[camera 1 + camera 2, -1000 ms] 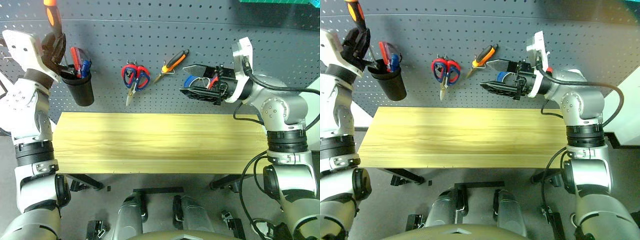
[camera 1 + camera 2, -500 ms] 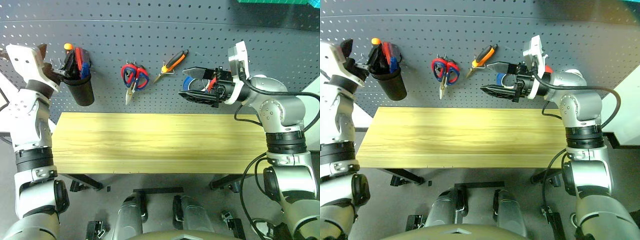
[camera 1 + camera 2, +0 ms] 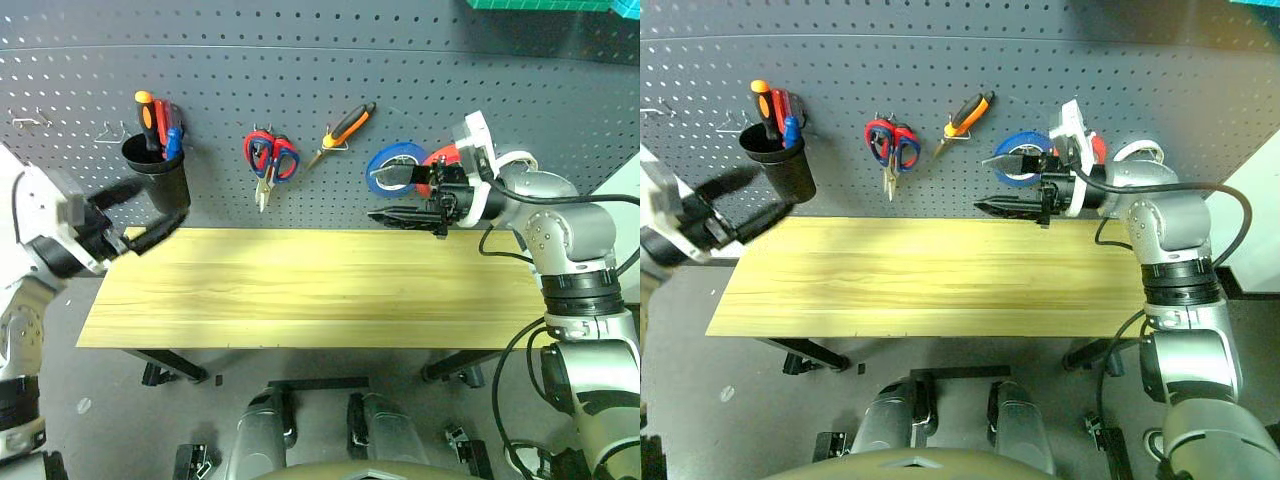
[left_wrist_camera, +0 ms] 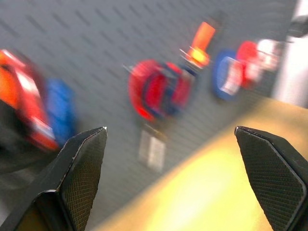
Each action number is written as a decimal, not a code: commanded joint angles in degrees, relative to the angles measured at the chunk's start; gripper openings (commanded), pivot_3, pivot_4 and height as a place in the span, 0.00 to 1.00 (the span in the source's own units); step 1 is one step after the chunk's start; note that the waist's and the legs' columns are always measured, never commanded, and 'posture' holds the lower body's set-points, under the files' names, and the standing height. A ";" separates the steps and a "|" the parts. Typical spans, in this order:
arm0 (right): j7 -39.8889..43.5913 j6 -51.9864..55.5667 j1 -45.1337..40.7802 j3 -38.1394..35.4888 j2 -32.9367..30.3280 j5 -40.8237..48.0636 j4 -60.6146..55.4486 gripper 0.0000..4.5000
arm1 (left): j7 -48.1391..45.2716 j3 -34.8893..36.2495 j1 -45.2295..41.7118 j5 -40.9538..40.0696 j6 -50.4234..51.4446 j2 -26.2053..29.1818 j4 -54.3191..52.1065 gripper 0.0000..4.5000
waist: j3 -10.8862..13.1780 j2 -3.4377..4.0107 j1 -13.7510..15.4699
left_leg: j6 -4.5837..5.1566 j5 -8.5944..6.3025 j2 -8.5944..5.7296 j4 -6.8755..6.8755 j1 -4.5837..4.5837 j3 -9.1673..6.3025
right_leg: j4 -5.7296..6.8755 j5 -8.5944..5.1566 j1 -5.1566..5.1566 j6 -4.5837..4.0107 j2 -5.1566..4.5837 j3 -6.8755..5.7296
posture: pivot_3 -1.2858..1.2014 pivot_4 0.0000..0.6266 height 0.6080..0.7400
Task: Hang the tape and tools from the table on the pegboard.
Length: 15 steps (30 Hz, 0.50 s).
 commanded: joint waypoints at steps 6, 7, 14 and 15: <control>6.24 -4.18 0.10 3.05 -1.23 -3.51 4.47 1.00 | -12.87 -5.44 0.71 3.32 -4.69 2.29 2.80 0.99 | -1.09 0.05 -0.08 | -0.01 -0.01 -0.01 -0.15 0.01 0.06 | -0.05 -0.04 -0.08 -0.07 -0.03 0.03 | 0.55 0.08 0.92; 6.51 -4.86 -0.17 3.12 -0.94 -3.90 5.46 1.00 | -13.82 -5.90 0.64 3.75 -5.39 2.29 3.09 0.99 | -1.18 0.08 -0.09 | -0.01 -0.01 -0.01 -0.17 0.02 0.08 | -0.07 -0.05 -0.09 -0.07 -0.03 0.03 | 0.55 0.07 0.92; 6.95 -8.84 -1.76 3.56 1.28 -6.22 9.53 1.00 | -14.63 -5.99 1.22 4.73 -6.17 1.93 3.62 0.99 | -2.16 0.16 -0.09 | -0.02 -0.01 -0.01 -0.20 0.00 0.13 | -0.07 -0.05 -0.15 -0.07 -0.02 0.06 | 0.55 0.03 0.92; 6.97 -9.34 -1.95 3.54 1.66 -6.49 9.92 1.00 | -14.77 -5.70 1.73 4.36 -5.90 1.98 3.26 0.99 | -2.31 0.20 -0.09 | -0.02 -0.01 -0.01 -0.21 0.00 0.14 | -0.07 -0.05 -0.15 -0.07 -0.02 0.07 | 0.55 0.03 0.92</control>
